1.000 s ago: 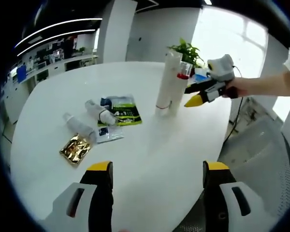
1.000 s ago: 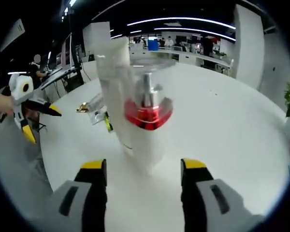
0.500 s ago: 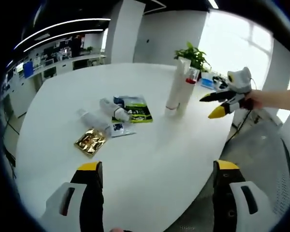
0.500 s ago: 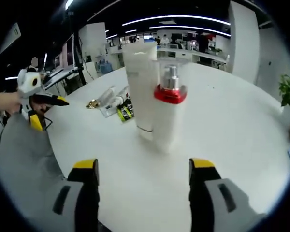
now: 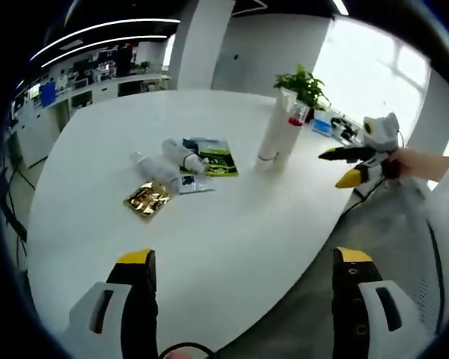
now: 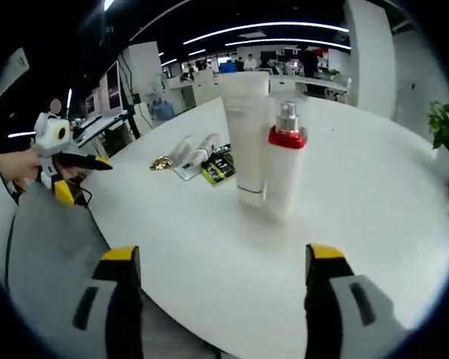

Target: Arrange the skincare products in the storage area until every visible bottle or jar stands upright without overlapping.

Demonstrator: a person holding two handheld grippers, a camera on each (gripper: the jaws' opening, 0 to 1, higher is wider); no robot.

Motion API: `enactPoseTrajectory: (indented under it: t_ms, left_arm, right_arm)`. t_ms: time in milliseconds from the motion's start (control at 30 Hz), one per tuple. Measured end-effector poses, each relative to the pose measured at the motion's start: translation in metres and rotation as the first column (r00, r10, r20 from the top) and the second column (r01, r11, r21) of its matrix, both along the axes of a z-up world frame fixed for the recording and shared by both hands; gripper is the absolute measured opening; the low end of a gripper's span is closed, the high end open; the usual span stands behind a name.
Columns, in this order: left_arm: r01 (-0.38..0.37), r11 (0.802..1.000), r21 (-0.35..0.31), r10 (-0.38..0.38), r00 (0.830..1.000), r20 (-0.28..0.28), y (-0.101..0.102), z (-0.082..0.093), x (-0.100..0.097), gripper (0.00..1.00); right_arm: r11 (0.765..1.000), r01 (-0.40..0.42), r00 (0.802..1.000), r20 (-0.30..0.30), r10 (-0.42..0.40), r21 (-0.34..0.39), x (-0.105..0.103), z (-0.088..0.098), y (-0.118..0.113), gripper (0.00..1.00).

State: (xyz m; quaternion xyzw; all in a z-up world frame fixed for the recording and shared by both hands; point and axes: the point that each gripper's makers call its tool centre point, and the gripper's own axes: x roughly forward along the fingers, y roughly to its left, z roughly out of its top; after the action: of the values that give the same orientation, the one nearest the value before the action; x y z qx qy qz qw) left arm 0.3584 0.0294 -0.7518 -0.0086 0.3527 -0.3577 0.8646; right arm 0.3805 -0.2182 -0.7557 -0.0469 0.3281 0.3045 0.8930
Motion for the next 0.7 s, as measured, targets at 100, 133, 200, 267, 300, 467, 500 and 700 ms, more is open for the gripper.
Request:
enactPoseTrajectory:
  t_ms: [100,133,200,267,300,467,500,700]
  left_arm:
    - [-0.007,1.000,0.006,0.007,1.000,0.001,0.003,0.005,-0.002,0.97]
    - [-0.012,1.000,0.000,0.012,1.000,0.007,0.003,0.008,-0.001,0.97]
    - [-0.025,1.000,-0.010,0.026,1.000,0.010,0.005,0.011,-0.001,0.97]
    - [-0.036,0.999,-0.011,0.036,0.999,0.008,0.008,0.012,-0.002,0.97]
    - [-0.040,0.999,-0.009,0.040,0.999,0.015,0.009,0.014,-0.002,0.97]
    - [-0.056,0.998,-0.012,0.056,0.998,0.022,0.012,0.016,-0.001,0.97]
    - [-0.057,0.998,-0.012,0.057,0.998,0.022,0.012,0.016,-0.001,0.97]
    - [-0.060,0.998,-0.004,0.060,0.998,0.022,0.013,0.015,-0.001,0.97]
  right_arm:
    - [1.000,0.003,1.000,0.002,-0.003,0.022,-0.007,0.005,0.005,0.94]
    - [1.000,0.004,1.000,0.005,-0.004,0.031,-0.010,0.007,0.006,0.95]
    - [0.999,0.004,1.000,0.010,-0.004,0.043,-0.013,0.010,0.009,0.97]
    - [0.998,0.011,1.000,0.015,-0.012,0.063,-0.017,0.013,0.012,0.99]
    - [0.998,0.011,1.000,0.015,-0.012,0.067,-0.019,0.014,0.013,0.99]
    - [0.997,0.030,0.999,0.031,-0.033,0.078,-0.021,0.022,0.013,0.99]
    - [0.996,0.033,0.999,0.036,-0.035,0.078,-0.021,0.024,0.013,0.99]
    - [0.997,0.026,0.998,0.056,-0.030,0.079,-0.021,0.028,0.022,0.99]
